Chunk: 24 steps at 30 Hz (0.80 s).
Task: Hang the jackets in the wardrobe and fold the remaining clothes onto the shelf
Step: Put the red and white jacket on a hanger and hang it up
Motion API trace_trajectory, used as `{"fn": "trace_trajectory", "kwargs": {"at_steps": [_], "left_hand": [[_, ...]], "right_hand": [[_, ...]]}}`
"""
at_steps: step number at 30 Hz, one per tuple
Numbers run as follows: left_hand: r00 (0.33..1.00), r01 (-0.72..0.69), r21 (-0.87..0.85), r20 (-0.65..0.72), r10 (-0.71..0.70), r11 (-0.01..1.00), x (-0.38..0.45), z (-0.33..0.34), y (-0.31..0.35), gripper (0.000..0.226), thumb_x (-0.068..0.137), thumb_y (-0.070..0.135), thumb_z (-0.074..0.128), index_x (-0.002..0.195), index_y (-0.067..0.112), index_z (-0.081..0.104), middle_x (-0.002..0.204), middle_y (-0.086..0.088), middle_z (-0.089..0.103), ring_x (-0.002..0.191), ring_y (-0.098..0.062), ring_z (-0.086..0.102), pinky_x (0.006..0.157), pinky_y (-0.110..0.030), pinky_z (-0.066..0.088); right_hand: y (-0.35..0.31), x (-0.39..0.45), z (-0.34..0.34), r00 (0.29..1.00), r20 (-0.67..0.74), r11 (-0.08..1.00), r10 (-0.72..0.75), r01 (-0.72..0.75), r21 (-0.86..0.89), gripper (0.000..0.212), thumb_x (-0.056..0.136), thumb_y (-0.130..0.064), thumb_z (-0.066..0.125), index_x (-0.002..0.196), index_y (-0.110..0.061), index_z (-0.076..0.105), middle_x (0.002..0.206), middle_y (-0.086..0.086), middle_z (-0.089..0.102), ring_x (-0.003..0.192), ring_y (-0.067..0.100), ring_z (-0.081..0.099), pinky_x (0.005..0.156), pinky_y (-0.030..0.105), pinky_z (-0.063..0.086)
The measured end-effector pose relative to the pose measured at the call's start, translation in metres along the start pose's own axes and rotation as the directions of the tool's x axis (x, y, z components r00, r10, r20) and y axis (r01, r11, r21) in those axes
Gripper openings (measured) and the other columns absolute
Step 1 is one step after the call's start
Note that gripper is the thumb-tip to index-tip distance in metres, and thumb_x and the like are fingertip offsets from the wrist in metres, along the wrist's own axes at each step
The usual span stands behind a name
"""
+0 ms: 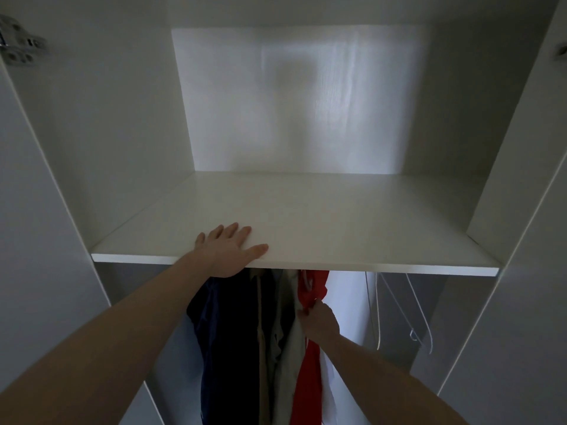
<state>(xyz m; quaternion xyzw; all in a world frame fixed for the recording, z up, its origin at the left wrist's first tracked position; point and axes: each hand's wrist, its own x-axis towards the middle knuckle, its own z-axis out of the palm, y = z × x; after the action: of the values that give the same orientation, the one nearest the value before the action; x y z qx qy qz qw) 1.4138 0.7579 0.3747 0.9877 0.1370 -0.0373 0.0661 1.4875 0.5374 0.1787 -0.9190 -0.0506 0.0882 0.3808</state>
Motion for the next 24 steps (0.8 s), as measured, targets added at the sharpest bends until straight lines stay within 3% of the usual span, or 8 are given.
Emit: {"fn": "trace_trajectory", "kwargs": {"at_steps": [3,7,9,11,14,18,20,24], "left_hand": [[1.000,0.000,0.004,-0.011,0.001,1.000,-0.001,0.001,0.000,0.116,0.058,0.098,-0.001,0.160,0.043,0.001,0.171,0.009,-0.004,0.157,-0.024,0.000,0.124,-0.055,0.002],[1.000,-0.009,0.028,-0.019,0.010,1.000,-0.003,0.001,-0.001,0.101,0.074,0.094,0.005,0.160,0.041,0.001,0.171,0.007,-0.003,0.157,-0.026,0.000,0.124,-0.056,0.004],[1.000,-0.028,0.060,-0.009,0.029,0.998,-0.004,0.000,0.000,0.097,0.079,0.091,0.007,0.161,0.040,0.000,0.171,0.005,-0.005,0.157,-0.028,0.000,0.124,-0.056,0.005],[0.999,-0.042,0.094,0.008,0.041,0.995,-0.007,-0.001,0.000,0.098,0.077,0.089,0.004,0.161,0.040,-0.001,0.171,0.003,-0.007,0.157,-0.029,-0.001,0.124,-0.057,0.005],[0.998,-0.066,0.150,0.015,0.064,0.986,-0.008,-0.002,-0.001,0.090,0.083,0.085,0.007,0.161,0.040,-0.001,0.171,0.001,-0.008,0.157,-0.031,-0.001,0.123,-0.058,0.006],[0.999,-0.042,0.115,-0.010,0.043,0.992,-0.008,-0.002,0.003,0.083,0.092,0.081,0.012,0.162,0.038,-0.001,0.171,0.003,-0.006,0.157,-0.029,0.000,0.124,-0.057,0.006],[0.999,-0.030,0.086,-0.019,0.032,0.996,-0.008,-0.001,0.003,0.085,0.090,0.083,0.013,0.162,0.038,0.001,0.171,0.004,-0.004,0.157,-0.028,0.000,0.124,-0.056,0.005],[1.000,-0.022,0.050,-0.021,0.023,0.999,-0.007,-0.001,0.001,0.091,0.085,0.089,0.011,0.161,0.040,0.002,0.171,0.006,-0.003,0.157,-0.027,0.001,0.124,-0.056,0.004]], "right_hand": [[0.007,-0.008,-0.002,1.000,-0.016,0.996,-0.022,0.024,0.088,0.043,0.089,-0.037,0.066,0.123,-0.012,0.058,0.106,0.003,0.067,0.094,0.019,0.068,0.082,0.034,0.058],[0.016,-0.020,-0.019,0.996,-0.066,0.975,-0.068,0.080,0.206,0.056,0.090,-0.037,0.071,0.138,-0.016,0.050,0.123,0.002,0.059,0.106,0.019,0.062,0.083,0.026,0.049],[0.019,-0.031,-0.035,0.963,-0.237,0.951,-0.131,0.190,0.245,0.047,0.090,-0.028,0.072,0.133,-0.029,0.051,0.123,-0.006,0.056,0.097,0.007,0.059,0.074,0.014,0.042],[0.024,-0.037,-0.056,0.861,-0.469,0.920,-0.198,0.328,0.214,0.043,0.088,-0.015,0.073,0.119,-0.037,0.053,0.120,-0.014,0.056,0.090,0.002,0.058,0.069,0.010,0.045],[0.037,-0.038,-0.087,0.780,-0.608,0.937,-0.145,0.306,0.169,0.042,0.083,-0.007,0.073,0.120,-0.022,0.058,0.117,-0.006,0.055,0.098,0.015,0.059,0.088,0.035,0.053],[0.063,-0.030,-0.106,0.868,-0.496,0.999,0.024,0.000,0.049,0.057,0.087,-0.011,0.070,0.139,-0.005,0.049,0.139,0.016,0.051,0.128,0.038,0.050,0.106,0.048,0.041],[0.073,-0.024,-0.105,0.918,-0.368,0.989,0.146,-0.124,0.082,0.058,0.095,-0.019,0.064,0.147,-0.006,0.041,0.147,0.017,0.045,0.130,0.040,0.051,0.105,0.047,0.044],[0.087,-0.012,-0.102,0.945,-0.220,0.970,0.243,-0.236,0.056,0.048,0.101,-0.022,0.056,0.146,-0.009,0.045,0.139,0.020,0.060,0.126,0.038,0.059,0.104,0.044,0.050]]}}
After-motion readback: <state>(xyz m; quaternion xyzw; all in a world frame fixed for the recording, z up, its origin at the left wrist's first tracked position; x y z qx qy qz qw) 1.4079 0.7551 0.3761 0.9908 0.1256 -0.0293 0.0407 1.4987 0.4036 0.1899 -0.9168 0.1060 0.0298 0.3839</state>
